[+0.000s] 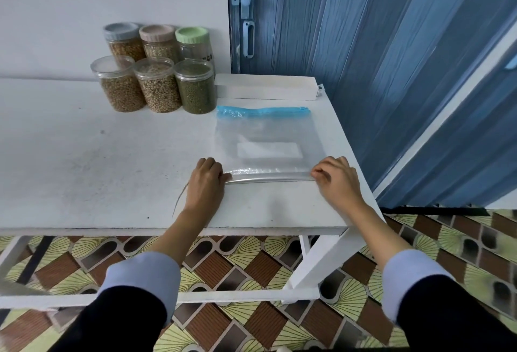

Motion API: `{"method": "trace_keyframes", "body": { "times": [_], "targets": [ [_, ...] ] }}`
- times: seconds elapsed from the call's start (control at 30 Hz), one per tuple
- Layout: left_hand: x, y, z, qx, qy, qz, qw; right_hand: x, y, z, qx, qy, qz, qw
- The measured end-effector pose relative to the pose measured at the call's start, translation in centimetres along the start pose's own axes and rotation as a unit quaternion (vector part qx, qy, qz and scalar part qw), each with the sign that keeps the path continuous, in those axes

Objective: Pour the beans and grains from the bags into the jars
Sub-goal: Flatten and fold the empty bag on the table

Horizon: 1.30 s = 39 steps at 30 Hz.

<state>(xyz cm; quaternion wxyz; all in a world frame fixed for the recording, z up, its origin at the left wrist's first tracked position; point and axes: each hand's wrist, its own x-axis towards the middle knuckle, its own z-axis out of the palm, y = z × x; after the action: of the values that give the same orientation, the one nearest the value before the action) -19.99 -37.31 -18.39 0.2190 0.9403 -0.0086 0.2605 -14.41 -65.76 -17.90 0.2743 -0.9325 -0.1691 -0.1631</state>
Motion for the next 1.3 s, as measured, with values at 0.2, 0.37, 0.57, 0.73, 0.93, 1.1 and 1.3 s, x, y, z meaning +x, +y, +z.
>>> {"method": "trace_keyframes", "body": {
  "times": [0.2, 0.37, 0.57, 0.73, 0.93, 1.1, 1.3],
  "targets": [
    [-0.5, -2.1, -0.7, 0.03, -0.034, 0.099, 0.994, 0.2, 0.4, -0.5, 0.017, -0.036, 0.003, 0.999],
    [-0.1, -1.8, -1.0, -0.077, -0.023, -0.001, 0.997, 0.7, 0.5, -0.1, 0.045, -0.028, 0.04, 0.998],
    [1.6, -0.7, -0.9, -0.191, -0.061, -0.26, 0.945, 1.3, -0.4, 0.8, 0.035, 0.009, 0.117, 0.992],
    [2.1, 0.8, -0.3, -0.033, -0.036, -0.201, 0.978, 2.1, -1.3, 1.2, -0.063, 0.007, 0.106, 0.992],
    [0.9, -0.1, 0.5, 0.054, 0.01, -0.083, 0.995, 1.6, -0.4, 1.5, -0.079, 0.04, 0.06, 0.994],
    [0.6, -1.3, 0.1, 0.073, -0.008, 0.008, 0.997, 1.5, 0.5, 1.3, -0.055, 0.012, 0.026, 0.998],
    [0.5, -1.6, -0.5, 0.042, -0.019, 0.004, 0.999, 1.3, 1.2, 0.3, -0.026, -0.033, -0.002, 0.999]
  ]
}}
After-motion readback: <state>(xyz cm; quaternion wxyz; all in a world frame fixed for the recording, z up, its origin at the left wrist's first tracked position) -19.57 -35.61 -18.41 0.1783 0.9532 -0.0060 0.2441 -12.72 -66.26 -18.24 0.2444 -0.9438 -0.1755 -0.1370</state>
